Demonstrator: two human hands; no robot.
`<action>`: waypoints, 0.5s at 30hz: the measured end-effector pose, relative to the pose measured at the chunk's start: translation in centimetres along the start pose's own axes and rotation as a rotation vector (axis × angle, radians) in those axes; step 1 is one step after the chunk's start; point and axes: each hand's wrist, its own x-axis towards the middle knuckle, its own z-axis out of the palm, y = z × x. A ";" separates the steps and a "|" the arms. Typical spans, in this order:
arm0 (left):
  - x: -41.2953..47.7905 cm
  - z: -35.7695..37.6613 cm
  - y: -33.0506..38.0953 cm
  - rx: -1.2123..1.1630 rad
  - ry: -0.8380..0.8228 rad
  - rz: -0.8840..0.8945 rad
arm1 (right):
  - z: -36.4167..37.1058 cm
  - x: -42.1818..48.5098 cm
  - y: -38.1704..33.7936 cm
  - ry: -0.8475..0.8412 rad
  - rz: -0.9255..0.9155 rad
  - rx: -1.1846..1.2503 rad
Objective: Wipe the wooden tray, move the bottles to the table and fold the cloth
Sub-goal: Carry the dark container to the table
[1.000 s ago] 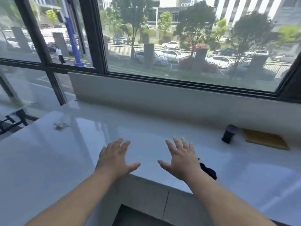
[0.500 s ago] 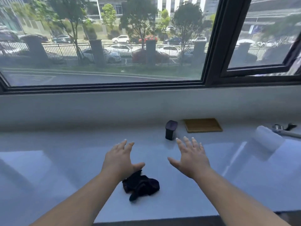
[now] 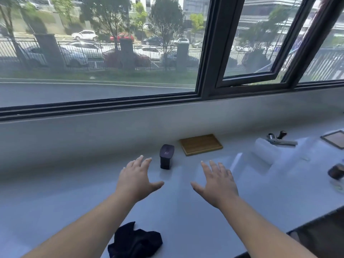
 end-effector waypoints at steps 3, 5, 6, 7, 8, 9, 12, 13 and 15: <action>2.5 0.9 0.0 0.001 -0.015 0.011 | 0.9 1.5 0.0 -0.013 0.009 0.005; 4.0 1.8 0.2 0.008 -0.039 0.016 | 1.8 2.8 0.0 -0.039 0.010 0.007; 4.8 2.3 0.3 0.008 -0.053 0.013 | 2.3 3.6 0.0 -0.050 0.008 0.011; 5.6 2.8 0.4 0.007 -0.061 0.009 | 2.7 4.4 0.0 -0.061 0.004 0.014; 6.6 3.3 0.5 0.007 -0.068 0.002 | 3.2 5.5 0.1 -0.075 -0.001 0.019; 7.7 3.8 0.6 0.012 -0.073 -0.009 | 3.7 6.7 0.2 -0.088 -0.009 0.022; 10.6 5.2 0.8 0.031 -0.091 -0.045 | 5.5 10.3 0.3 -0.117 -0.047 0.025; 11.9 5.9 0.9 0.031 -0.102 -0.062 | 6.2 11.8 0.4 -0.131 -0.059 0.032; 14.3 7.2 1.5 0.027 -0.120 -0.102 | 7.8 14.7 0.6 -0.160 -0.084 0.042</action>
